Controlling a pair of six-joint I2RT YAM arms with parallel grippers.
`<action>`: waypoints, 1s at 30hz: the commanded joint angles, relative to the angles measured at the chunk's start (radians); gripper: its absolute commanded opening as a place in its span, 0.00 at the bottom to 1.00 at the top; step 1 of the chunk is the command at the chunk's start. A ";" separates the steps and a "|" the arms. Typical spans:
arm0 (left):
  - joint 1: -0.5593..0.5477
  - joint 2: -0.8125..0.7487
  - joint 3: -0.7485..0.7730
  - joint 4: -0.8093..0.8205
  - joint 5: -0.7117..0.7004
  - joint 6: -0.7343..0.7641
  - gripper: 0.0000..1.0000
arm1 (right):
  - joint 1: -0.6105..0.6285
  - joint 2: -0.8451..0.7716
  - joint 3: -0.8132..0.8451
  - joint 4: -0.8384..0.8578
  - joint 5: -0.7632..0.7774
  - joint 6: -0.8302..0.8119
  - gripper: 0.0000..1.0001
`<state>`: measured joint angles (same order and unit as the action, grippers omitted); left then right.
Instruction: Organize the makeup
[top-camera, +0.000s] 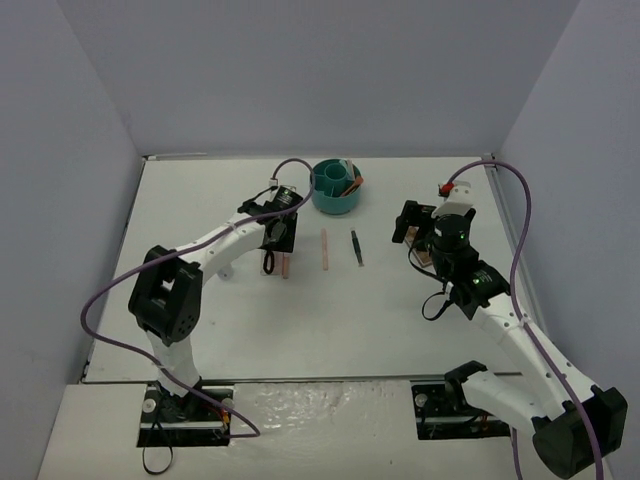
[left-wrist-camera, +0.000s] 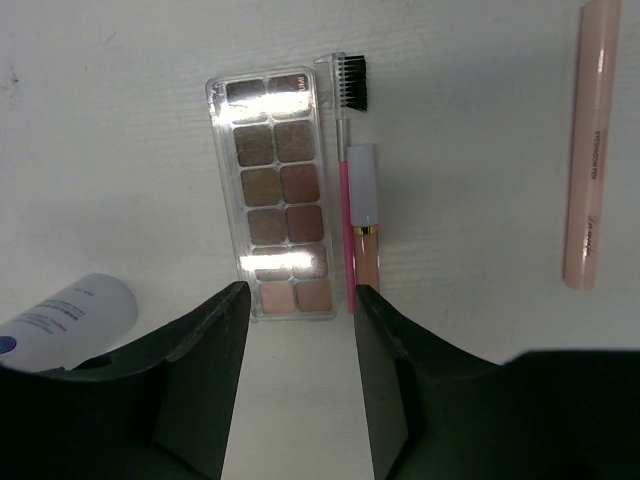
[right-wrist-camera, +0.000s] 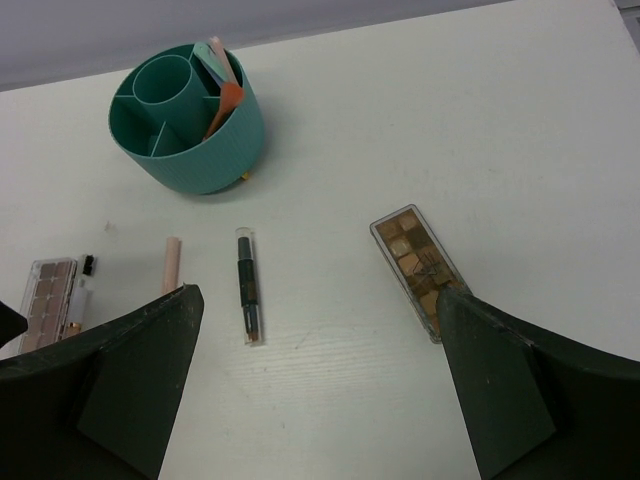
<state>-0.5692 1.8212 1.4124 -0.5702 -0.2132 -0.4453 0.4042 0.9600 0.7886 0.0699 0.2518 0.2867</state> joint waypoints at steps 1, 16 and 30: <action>0.000 0.019 0.078 0.056 -0.040 0.003 0.35 | -0.006 -0.016 0.000 0.042 -0.012 0.005 1.00; 0.002 0.149 0.097 0.078 -0.040 -0.001 0.27 | -0.009 -0.018 -0.008 0.047 -0.005 0.003 1.00; -0.001 0.168 0.103 0.101 0.001 -0.014 0.22 | -0.008 -0.009 -0.009 0.054 -0.001 0.003 1.00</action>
<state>-0.5690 2.0148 1.4715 -0.5085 -0.2313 -0.4467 0.3996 0.9573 0.7757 0.0635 0.2451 0.2867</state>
